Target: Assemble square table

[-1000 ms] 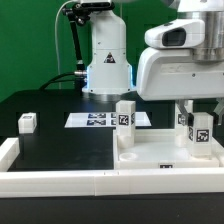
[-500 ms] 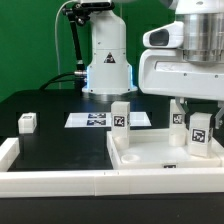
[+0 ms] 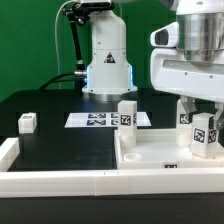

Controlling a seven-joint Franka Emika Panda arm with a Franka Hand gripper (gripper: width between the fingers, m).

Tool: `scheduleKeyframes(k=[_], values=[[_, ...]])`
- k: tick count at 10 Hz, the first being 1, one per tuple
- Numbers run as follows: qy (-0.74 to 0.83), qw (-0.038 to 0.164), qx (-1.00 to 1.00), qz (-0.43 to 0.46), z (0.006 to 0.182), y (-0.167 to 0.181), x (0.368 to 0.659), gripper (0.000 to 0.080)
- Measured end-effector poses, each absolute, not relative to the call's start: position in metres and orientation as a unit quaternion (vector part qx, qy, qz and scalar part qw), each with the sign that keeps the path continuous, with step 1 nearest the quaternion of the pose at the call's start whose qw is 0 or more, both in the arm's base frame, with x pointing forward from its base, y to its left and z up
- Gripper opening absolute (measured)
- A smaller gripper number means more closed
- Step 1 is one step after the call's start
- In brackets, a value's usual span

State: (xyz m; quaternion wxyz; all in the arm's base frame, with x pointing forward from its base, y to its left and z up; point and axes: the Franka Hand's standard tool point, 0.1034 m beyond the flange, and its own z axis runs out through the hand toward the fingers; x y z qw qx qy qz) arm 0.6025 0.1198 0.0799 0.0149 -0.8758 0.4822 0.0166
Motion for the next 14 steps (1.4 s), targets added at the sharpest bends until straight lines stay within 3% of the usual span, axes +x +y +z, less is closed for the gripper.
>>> scheduleKeyframes(k=[3, 4, 5, 6, 7, 11, 14], values=[[0.505, 0.009, -0.863, 0.027, 0.0806, 0.1199, 0.6016, 0.0291], [0.489, 0.009, -0.872, 0.027, 0.0805, 0.1201, 0.6014, 0.0532], [0.466, 0.010, -0.885, 0.027, 0.0804, 0.1218, 0.6010, 0.0532], [0.456, 0.011, -0.889, 0.025, 0.0805, 0.1241, 0.6015, 0.0612], [0.406, 0.017, -0.914, 0.015, 0.0804, 0.1268, 0.6042, 0.0642], [0.255, 0.024, -0.967, -0.004, 0.0793, 0.1245, 0.6080, 0.0649], [0.163, 0.018, -0.986, -0.007, 0.0792, 0.1223, 0.6082, 0.0649]])
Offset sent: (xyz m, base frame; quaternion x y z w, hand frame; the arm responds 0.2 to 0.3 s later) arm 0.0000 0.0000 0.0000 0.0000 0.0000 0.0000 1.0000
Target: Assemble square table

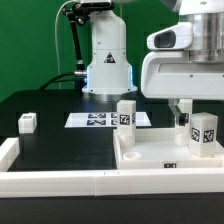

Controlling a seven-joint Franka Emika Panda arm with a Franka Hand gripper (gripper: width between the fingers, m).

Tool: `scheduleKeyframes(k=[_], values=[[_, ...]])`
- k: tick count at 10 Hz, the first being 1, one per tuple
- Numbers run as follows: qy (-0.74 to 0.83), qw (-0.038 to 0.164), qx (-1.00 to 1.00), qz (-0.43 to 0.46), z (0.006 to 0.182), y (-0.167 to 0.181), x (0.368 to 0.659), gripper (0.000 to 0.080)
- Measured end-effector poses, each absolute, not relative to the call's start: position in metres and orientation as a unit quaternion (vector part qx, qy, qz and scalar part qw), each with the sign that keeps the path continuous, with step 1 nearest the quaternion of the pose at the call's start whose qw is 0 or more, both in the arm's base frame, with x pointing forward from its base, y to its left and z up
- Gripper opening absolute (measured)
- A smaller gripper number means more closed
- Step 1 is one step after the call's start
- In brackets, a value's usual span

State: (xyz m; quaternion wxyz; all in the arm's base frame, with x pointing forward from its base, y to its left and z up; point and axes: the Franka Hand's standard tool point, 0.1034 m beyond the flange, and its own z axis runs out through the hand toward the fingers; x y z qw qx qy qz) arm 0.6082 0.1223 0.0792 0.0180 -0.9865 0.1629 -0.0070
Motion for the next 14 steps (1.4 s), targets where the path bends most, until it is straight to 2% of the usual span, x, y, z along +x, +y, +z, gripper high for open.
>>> scheduleKeyframes(k=[1, 7, 10, 12, 13, 14], values=[[0.125, 0.010, -0.992, -0.008, 0.0786, 0.1258, 0.6069, 0.0649], [-0.070, 0.007, -0.997, -0.013, 0.0763, 0.1321, 0.6040, 0.0649], [-0.070, 0.006, -0.997, -0.013, 0.0765, 0.1294, 0.6050, 0.0606], [-0.070, 0.005, -0.997, -0.013, 0.0766, 0.1275, 0.6055, 0.0335], [-0.069, 0.004, -0.998, -0.014, 0.0766, 0.1252, 0.6059, 0.0335], [-0.062, 0.004, -0.998, -0.014, 0.0766, 0.1253, 0.6059, 0.0291]])
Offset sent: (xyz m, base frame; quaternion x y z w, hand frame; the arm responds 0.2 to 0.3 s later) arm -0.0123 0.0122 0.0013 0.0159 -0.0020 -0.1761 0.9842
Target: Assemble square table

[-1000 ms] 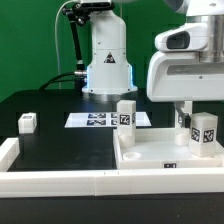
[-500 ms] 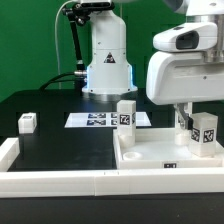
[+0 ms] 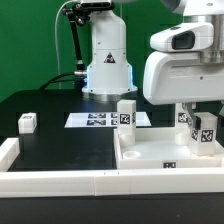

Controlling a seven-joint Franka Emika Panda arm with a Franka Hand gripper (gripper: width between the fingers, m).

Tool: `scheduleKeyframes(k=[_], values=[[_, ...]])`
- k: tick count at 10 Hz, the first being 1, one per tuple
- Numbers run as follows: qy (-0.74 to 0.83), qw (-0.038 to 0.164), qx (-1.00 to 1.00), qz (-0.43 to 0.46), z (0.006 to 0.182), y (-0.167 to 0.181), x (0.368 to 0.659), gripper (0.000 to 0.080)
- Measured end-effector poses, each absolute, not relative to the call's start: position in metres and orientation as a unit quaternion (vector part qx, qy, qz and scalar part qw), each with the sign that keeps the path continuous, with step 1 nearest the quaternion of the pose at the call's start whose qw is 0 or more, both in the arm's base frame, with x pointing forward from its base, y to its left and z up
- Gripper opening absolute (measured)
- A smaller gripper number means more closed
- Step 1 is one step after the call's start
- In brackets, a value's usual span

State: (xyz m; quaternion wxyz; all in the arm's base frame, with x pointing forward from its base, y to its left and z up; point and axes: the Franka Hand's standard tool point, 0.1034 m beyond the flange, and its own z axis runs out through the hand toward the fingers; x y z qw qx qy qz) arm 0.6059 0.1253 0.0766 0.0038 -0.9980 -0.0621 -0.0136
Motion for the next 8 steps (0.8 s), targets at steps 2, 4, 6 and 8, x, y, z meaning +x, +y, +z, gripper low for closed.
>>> scheduleKeyframes(k=[2, 4, 6, 8], values=[[-0.052, 0.004, -0.999, -0.014, 0.0765, 0.1247, 0.6060, 0.0291], [-0.014, 0.004, -1.000, -0.013, 0.0766, 0.1243, 0.6061, 0.0291], [0.116, 0.006, -0.993, -0.016, 0.0760, 0.1212, 0.6067, 0.0291], [0.198, 0.009, -0.980, -0.021, 0.0759, 0.1190, 0.6077, 0.0291]])
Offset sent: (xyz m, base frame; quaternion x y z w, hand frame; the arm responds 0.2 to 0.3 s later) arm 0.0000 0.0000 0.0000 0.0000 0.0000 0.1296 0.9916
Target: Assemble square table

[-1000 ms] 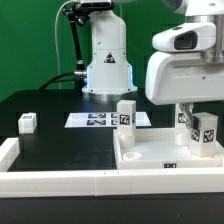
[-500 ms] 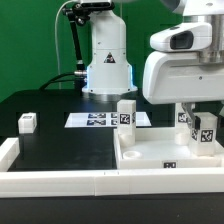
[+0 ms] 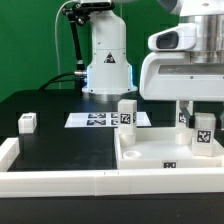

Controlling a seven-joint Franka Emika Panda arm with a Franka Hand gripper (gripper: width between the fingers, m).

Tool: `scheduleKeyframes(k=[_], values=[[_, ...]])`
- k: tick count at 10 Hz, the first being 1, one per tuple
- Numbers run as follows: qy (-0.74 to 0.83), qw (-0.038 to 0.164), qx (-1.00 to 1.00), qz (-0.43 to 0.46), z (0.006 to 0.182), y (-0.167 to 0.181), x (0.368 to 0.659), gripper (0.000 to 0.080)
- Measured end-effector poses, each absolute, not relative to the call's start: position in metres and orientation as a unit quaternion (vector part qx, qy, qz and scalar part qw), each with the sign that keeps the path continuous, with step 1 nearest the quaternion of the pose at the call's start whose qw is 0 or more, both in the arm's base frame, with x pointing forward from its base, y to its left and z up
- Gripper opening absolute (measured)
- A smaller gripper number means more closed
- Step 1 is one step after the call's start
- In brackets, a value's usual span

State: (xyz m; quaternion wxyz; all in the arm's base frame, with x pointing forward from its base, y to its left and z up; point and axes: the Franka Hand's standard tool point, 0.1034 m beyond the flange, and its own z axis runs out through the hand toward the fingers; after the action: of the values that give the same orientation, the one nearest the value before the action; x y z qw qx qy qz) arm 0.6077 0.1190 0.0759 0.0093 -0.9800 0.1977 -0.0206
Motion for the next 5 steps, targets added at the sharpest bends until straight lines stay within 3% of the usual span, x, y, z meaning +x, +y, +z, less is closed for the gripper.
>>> scheduleKeyframes(k=[5], values=[[0.425, 0.007, -0.905, -0.017, 0.0753, 0.1148, 0.6056, 0.0292]])
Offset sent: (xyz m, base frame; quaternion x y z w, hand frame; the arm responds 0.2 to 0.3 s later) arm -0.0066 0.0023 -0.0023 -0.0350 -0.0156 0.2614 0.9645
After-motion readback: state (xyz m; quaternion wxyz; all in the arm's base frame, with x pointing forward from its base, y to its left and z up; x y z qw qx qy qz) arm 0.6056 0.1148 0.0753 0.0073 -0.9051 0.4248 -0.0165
